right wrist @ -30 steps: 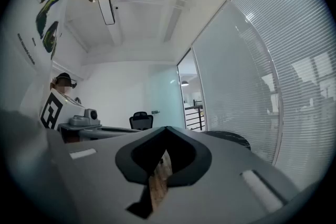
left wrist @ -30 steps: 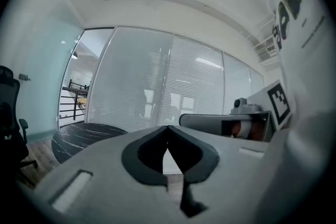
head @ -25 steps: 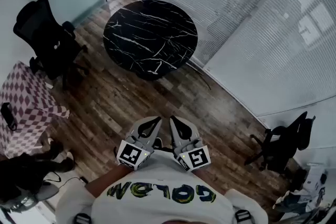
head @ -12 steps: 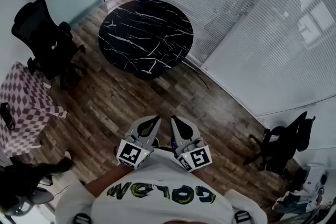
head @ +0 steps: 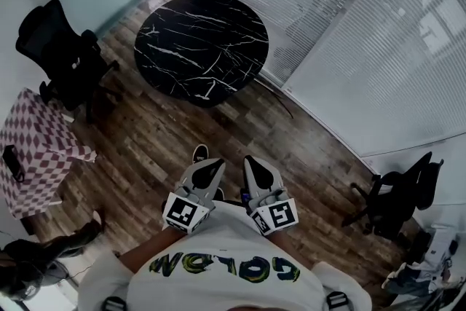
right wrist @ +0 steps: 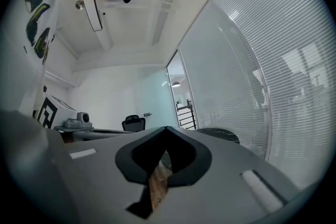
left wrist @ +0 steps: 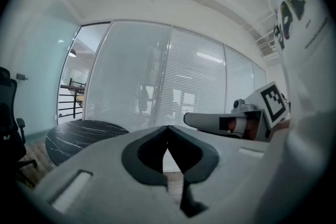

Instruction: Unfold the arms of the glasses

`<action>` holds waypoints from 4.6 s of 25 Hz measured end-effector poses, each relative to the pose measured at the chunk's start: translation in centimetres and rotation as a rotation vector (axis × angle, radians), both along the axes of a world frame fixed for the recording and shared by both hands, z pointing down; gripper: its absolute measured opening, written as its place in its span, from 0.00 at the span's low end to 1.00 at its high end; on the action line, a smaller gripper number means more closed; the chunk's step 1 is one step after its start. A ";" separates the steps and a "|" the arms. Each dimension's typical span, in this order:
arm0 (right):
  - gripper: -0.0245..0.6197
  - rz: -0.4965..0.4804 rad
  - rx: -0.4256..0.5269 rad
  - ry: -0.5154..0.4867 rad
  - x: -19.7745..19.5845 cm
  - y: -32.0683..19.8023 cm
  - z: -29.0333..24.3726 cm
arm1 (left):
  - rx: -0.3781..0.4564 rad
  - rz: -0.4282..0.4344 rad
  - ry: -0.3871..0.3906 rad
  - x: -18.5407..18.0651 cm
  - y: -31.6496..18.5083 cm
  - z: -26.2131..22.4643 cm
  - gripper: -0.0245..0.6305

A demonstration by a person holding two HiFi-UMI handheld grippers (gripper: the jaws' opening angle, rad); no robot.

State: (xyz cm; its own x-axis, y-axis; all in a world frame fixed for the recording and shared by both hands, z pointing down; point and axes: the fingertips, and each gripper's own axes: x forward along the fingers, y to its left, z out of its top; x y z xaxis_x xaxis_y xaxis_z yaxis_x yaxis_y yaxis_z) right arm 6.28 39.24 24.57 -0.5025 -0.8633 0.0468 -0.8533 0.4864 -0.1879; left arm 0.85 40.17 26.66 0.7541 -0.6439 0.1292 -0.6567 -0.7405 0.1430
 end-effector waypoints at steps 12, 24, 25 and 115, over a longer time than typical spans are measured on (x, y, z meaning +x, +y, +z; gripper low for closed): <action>0.04 -0.024 0.014 0.038 -2.3 -9.1 0.0 | 0.016 -0.009 0.018 -1.7 -9.7 0.1 0.04; 0.04 -0.028 0.042 0.090 -6.6 -25.3 -1.4 | 0.048 -0.002 0.072 -5.6 -26.9 -2.1 0.04; 0.04 -0.027 0.044 0.095 -7.0 -26.5 -1.5 | 0.049 0.001 0.075 -5.9 -28.2 -2.2 0.04; 0.08 -0.398 -0.506 0.753 5.9 -53.0 37.5 | -0.892 -0.133 0.118 5.8 -53.0 34.9 0.17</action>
